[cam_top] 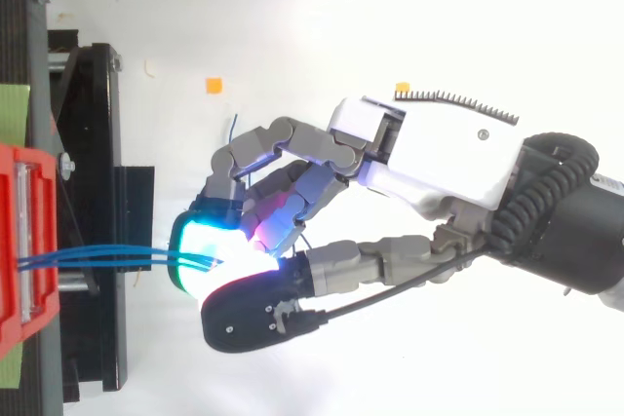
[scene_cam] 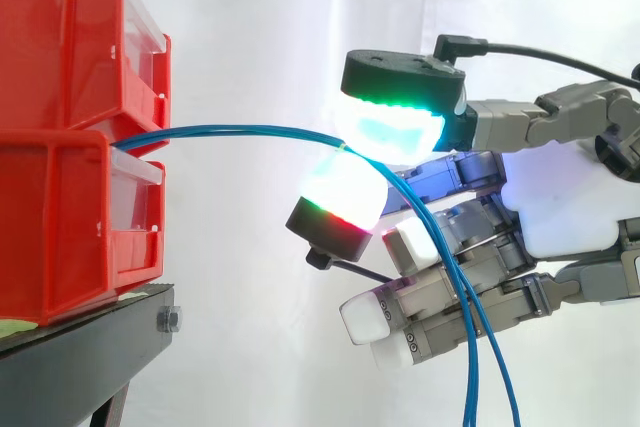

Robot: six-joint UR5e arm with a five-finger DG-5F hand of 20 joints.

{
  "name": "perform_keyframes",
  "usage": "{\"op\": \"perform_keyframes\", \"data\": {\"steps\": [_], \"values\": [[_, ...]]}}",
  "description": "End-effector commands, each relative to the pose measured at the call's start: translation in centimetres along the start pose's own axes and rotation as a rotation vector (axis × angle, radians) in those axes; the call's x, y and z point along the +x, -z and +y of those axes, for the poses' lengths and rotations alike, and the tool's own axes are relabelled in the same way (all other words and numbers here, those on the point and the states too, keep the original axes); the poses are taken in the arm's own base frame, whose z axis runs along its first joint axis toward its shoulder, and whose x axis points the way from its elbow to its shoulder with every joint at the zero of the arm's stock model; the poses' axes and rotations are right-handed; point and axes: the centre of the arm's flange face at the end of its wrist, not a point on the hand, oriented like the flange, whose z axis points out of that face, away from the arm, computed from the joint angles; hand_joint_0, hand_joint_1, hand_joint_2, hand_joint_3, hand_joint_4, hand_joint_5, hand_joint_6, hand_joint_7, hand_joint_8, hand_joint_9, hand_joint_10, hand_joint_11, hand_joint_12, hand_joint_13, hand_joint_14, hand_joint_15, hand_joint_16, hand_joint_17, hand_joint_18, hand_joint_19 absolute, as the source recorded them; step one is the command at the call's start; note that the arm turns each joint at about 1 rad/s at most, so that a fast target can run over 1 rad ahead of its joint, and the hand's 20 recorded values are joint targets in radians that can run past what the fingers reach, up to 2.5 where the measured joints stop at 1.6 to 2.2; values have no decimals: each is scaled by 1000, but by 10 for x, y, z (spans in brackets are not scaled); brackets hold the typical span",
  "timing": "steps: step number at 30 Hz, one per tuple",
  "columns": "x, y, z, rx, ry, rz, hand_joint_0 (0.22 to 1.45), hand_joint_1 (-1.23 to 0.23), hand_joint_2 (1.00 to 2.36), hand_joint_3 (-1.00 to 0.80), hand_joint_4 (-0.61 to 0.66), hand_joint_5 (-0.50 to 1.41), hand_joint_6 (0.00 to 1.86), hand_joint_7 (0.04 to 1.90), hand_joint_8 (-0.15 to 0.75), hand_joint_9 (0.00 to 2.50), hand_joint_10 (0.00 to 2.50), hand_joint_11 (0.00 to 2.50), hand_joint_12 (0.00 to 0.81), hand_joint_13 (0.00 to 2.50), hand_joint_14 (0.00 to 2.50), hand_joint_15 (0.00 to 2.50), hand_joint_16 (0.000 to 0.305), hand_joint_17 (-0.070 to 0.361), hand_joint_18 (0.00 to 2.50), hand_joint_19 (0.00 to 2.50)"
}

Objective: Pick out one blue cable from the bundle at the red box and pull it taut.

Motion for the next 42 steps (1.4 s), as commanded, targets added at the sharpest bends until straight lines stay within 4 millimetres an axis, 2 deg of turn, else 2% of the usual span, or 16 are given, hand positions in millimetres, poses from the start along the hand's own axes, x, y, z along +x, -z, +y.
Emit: {"op": "perform_keyframes", "data": {"steps": [1, 6, 11, 15, 17, 23, 24, 29, 32, 42], "values": [[0, 0, 0, 0, 0, 0, 713, -861, 1012, -326, -28, -141, 933, 1070, 297, 1105, 17, 666, 177, 841, 12, 374, 17, 38, 439, 462], [0, 0, 0, 0, 0, 0, 762, -852, 1000, -500, -91, -149, 946, 1044, 291, 1111, 17, 668, 179, 850, 11, 369, 18, 41, 468, 441], [0, 0, 0, 0, 0, 0, 720, -852, 1000, -500, -84, -151, 947, 1014, 279, 1113, 19, 681, 182, 856, 11, 369, 18, 41, 474, 443], [0, 0, -1, 2, 1, 0, 670, -844, 1000, -500, -10, -148, 941, 998, 277, 1117, 20, 668, 181, 857, 12, 372, 18, 42, 474, 452], [0, 0, 0, 2, 1, 0, 614, -814, 1000, -500, 60, -143, 935, 963, 277, 1125, 19, 666, 181, 858, 12, 375, 19, 42, 471, 462], [0, 0, 0, 2, 1, 0, 534, -688, 1000, -500, 96, -138, 921, 911, 291, 1130, 18, 660, 191, 857, 11, 369, 21, 46, 451, 473], [0, 0, 0, 2, 1, 0, 523, -631, 1000, -500, 100, -137, 914, 916, 295, 1132, 18, 663, 192, 857, 11, 374, 21, 47, 442, 478], [0, 0, 0, 2, 1, 0, 572, -523, 1000, -500, 76, -132, 894, 962, 291, 1142, 20, 658, 178, 843, 12, 382, 18, 41, 413, 501], [0, 0, -1, 3, 2, 0, 596, -544, 1000, -500, 49, -125, 894, 983, 285, 1140, 17, 660, 173, 837, 13, 380, 17, 38, 397, 500], [0, 0, 1, 1, 1, -1, 605, -706, 1013, -306, 26, -109, 906, 1026, 285, 1143, 21, 668, 171, 827, 12, 387, 17, 37, 389, 495]]}}
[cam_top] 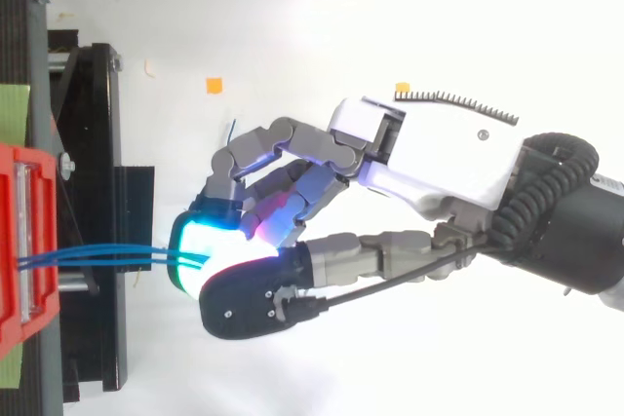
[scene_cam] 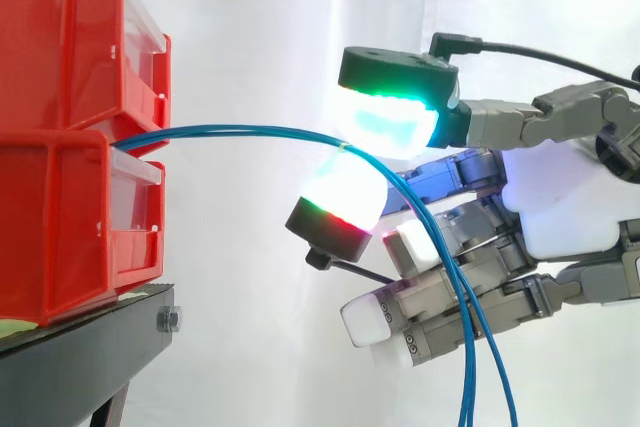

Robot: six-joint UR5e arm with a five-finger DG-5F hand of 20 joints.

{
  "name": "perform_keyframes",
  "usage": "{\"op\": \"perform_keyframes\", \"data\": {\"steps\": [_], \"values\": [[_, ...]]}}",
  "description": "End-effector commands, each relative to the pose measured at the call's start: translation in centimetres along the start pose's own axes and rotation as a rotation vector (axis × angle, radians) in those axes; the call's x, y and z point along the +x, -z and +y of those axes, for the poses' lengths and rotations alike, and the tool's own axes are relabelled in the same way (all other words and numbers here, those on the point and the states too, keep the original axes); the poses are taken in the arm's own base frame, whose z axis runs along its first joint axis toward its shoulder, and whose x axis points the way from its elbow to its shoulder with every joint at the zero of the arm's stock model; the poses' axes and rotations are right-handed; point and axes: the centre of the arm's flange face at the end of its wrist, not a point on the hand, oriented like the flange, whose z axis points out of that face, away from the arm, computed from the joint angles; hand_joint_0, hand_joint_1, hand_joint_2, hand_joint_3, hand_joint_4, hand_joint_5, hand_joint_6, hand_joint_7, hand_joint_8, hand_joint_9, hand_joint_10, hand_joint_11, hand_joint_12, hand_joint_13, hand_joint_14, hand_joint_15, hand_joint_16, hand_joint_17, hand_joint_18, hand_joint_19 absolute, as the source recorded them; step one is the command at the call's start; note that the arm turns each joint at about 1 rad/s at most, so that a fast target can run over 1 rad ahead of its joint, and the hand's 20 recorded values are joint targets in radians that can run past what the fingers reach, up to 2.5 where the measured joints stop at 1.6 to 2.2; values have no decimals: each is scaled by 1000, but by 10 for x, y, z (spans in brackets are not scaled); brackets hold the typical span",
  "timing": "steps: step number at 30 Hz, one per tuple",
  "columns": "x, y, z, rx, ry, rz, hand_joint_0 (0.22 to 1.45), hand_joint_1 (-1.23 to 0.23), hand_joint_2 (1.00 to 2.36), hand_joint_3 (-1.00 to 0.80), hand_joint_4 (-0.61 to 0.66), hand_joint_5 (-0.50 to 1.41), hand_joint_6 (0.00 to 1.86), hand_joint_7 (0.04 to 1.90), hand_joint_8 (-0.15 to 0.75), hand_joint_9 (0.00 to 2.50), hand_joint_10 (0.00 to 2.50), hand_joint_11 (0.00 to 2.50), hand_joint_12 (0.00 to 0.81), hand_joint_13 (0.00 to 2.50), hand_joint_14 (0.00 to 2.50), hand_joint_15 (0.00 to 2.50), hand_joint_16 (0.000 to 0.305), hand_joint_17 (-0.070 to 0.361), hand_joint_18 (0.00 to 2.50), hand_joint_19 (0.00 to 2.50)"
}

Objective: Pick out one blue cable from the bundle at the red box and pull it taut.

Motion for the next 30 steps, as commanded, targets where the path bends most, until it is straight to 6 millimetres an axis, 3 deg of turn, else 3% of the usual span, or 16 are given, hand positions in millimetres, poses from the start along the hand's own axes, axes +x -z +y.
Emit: {"op": "perform_keyframes", "data": {"steps": [1, 14, 30], "values": [[0, 0, 1, -2, -1, -1, 605, -710, 1013, -298, 31, -109, 905, 1041, 283, 1145, 17, 662, 171, 827, 12, 384, 16, 37, 389, 492], [-1, 0, 0, 0, 0, -1, 645, -852, 1013, -278, 62, -119, 919, 1043, 286, 1112, 17, 659, 174, 811, 13, 378, 17, 38, 389, 474], [-2, -1, 0, 0, -1, -3, 783, -915, 1006, -429, -79, -128, 930, 1249, 277, 1126, 18, 678, 170, 841, 11, 360, 17, 39, 450, 436]]}}
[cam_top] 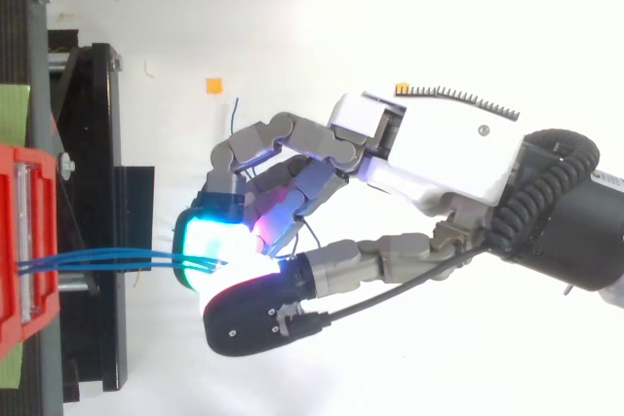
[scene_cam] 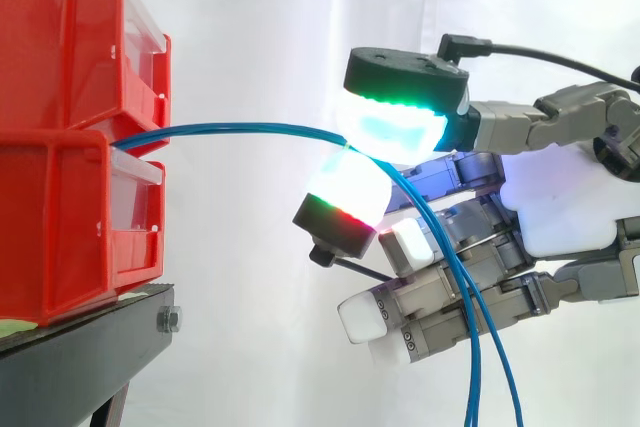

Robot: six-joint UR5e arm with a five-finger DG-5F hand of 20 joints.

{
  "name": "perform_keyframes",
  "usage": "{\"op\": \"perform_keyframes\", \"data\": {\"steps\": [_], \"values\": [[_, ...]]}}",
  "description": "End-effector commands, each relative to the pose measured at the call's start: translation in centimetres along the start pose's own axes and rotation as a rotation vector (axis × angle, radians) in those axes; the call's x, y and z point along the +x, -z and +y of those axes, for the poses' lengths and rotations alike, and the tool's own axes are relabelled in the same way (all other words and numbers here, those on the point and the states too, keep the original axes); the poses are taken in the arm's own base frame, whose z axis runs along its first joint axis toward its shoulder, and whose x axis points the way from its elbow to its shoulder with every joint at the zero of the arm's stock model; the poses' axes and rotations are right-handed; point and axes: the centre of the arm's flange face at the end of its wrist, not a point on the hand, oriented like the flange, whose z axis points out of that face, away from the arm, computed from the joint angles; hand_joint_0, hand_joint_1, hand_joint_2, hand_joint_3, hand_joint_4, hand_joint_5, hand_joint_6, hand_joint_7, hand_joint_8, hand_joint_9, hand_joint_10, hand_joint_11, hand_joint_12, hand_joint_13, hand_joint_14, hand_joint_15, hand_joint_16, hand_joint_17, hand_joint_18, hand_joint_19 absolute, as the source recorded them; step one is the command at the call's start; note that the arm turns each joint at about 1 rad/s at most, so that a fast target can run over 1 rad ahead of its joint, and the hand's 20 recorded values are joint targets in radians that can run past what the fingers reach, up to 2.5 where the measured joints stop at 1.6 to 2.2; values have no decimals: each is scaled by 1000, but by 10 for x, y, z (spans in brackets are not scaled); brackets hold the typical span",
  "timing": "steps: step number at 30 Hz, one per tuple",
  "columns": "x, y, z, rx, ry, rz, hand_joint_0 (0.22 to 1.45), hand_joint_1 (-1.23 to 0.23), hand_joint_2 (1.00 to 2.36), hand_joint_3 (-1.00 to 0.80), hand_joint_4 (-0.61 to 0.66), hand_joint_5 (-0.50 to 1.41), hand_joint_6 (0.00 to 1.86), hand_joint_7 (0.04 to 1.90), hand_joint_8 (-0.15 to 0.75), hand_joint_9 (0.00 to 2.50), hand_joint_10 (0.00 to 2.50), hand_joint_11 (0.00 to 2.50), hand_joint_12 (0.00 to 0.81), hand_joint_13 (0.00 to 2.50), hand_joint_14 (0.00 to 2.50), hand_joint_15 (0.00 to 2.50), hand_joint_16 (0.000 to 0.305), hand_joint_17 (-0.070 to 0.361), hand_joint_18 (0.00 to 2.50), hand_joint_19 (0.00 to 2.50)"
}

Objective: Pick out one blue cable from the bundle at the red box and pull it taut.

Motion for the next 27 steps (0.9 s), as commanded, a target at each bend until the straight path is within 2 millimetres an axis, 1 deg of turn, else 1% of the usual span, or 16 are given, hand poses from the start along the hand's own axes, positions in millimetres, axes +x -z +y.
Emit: {"op": "perform_keyframes", "data": {"steps": [1, 5, 6, 11, 15, 18, 20, 21, 23, 25, 27], "values": [[0, 0, 0, 0, 0, 0, 785, -914, 1005, -432, -89, -128, 932, 1249, 275, 1127, 20, 678, 170, 841, 11, 360, 17, 39, 450, 436], [-1, 0, 0, 0, 0, -2, 799, -903, 1001, -500, -129, -131, 940, 1268, 264, 1133, 20, 673, 168, 848, 13, 362, 17, 39, 465, 436], [0, 0, 0, 0, 0, 0, 804, -910, 1000, -500, -126, -131, 936, 1341, 264, 1137, 18, 675, 170, 855, 13, 362, 17, 38, 480, 430], [-1, 0, 0, 0, 0, -2, 790, -915, 1000, -500, -157, -135, 955, 1277, 256, 1146, 21, 681, 169, 865, 12, 371, 17, 39, 498, 411], [-2, 0, 0, 6, 2, 0, 778, -919, 1000, -500, -151, -140, 962, 1223, 252, 1140, 18, 675, 170, 877, 12, 378, 18, 41, 503, 406], [-2, 0, -1, 8, -3, 0, 770, -924, 1000, -500, -108, -149, 966, 1170, 246, 1124, 18, 672, 176, 885, 14, 378, 19, 44, 520, 405], [-1, 0, -1, 8, -8, 1, 742, -938, 1000, -500, -58, -156, 970, 1063, 246, 1108, 20, 687, 182, 890, 13, 380, 20, 45, 522, 414], [-1, 0, -1, 8, -8, 1, 731, -939, 1000, -500, -42, -158, 968, 1050, 246, 1109, 18, 680, 182, 891, 13, 380, 20, 45, 523, 414], [-2, 0, -1, 8, -8, 0, 682, -935, 1000, -500, 9, -160, 963, 943, 254, 1104, 18, 683, 188, 895, 15, 388, 21, 47, 523, 425], [-2, 0, -1, 8, -9, 0, 644, -922, 1000, -500, 43, -161, 953, 907, 263, 1101, 18, 689, 191, 897, 13, 393, 21, 47, 523, 425], [-1, 0, -2, 9, -8, 0, 635, -911, 1000, -500, 65, -162, 944, 884, 273, 1097, 19, 684, 195, 903, 14, 392, 21, 47, 529, 427]]}}
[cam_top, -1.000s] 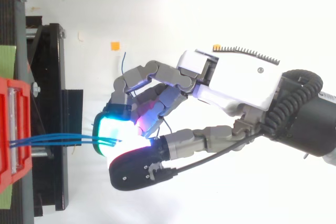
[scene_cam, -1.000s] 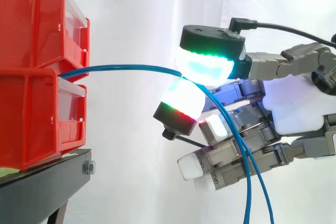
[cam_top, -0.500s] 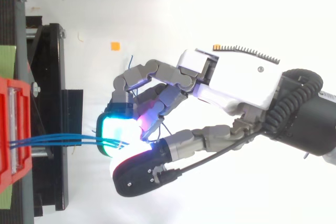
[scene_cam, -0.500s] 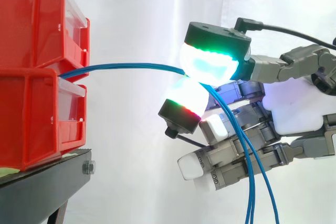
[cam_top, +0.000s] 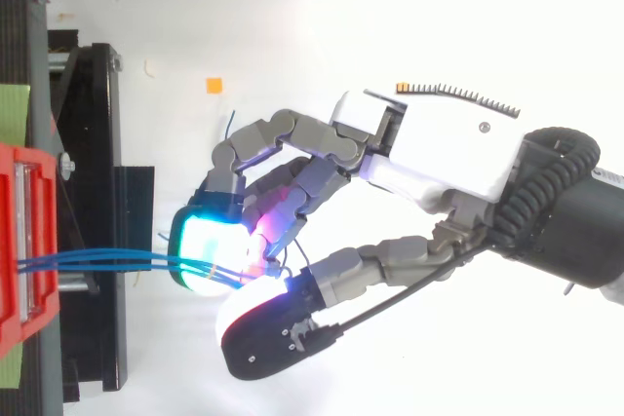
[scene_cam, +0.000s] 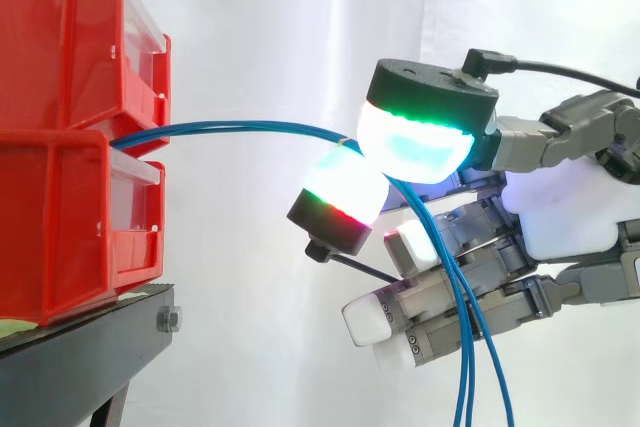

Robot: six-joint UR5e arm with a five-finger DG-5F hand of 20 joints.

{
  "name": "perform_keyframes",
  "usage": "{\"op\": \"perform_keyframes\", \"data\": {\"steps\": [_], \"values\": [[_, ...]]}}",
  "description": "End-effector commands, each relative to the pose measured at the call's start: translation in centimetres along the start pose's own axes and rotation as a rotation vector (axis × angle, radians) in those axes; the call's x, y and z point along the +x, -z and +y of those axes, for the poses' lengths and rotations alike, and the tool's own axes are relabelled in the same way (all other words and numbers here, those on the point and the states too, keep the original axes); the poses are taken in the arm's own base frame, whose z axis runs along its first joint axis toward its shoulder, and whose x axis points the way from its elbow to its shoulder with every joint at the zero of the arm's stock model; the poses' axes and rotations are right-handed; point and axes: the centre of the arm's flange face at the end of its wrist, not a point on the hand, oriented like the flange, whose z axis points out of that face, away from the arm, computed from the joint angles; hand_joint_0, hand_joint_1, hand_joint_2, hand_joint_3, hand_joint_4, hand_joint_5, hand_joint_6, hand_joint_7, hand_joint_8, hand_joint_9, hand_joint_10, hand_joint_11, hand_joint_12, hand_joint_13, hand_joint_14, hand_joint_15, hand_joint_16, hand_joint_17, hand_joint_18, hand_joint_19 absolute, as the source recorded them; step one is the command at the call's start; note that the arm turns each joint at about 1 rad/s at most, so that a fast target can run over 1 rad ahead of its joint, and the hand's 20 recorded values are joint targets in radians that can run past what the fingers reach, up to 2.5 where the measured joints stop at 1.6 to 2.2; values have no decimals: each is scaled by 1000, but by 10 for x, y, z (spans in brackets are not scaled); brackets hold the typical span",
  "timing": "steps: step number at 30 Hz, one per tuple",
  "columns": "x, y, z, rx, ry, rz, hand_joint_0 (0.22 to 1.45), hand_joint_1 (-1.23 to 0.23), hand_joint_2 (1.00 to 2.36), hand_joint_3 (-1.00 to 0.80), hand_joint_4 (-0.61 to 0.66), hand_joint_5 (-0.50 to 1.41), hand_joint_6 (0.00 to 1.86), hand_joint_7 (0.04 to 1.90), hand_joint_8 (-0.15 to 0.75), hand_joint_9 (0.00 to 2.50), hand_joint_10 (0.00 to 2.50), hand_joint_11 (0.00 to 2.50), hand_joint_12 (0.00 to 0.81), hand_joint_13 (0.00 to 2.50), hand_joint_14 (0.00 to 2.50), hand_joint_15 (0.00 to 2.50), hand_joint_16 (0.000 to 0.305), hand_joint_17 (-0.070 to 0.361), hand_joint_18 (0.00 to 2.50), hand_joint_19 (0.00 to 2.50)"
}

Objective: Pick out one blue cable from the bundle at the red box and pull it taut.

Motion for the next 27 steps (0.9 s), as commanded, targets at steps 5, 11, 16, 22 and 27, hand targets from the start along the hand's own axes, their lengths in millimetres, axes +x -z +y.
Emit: {"op": "perform_keyframes", "data": {"steps": [5, 11, 16, 22, 27], "values": [[0, 0, 0, 0, -1, 1, 603, -856, 1000, -500, 85, -162, 939, 879, 284, 1101, 20, 687, 198, 918, 13, 396, 21, 46, 548, 433], [0, 0, 1, -1, 0, 1, 549, -661, 1000, -500, 96, -156, 927, 884, 292, 1126, 18, 674, 196, 926, 12, 392, 20, 45, 536, 445], [0, 0, 0, 0, 1, 0, 561, -587, 1000, -500, 85, -152, 919, 913, 301, 1144, 16, 665, 190, 923, 12, 395, 18, 41, 516, 460], [0, 0, 0, 0, -1, 0, 608, -637, 1001, -488, 41, -143, 912, 960, 295, 1144, 19, 680, 178, 902, 15, 405, 17, 38, 472, 477], [0, 0, 1, -2, 0, 0, 607, -705, 1008, -396, 55, -143, 914, 962, 299, 1136, 17, 671, 180, 900, 12, 405, 17, 38, 469, 480]]}}
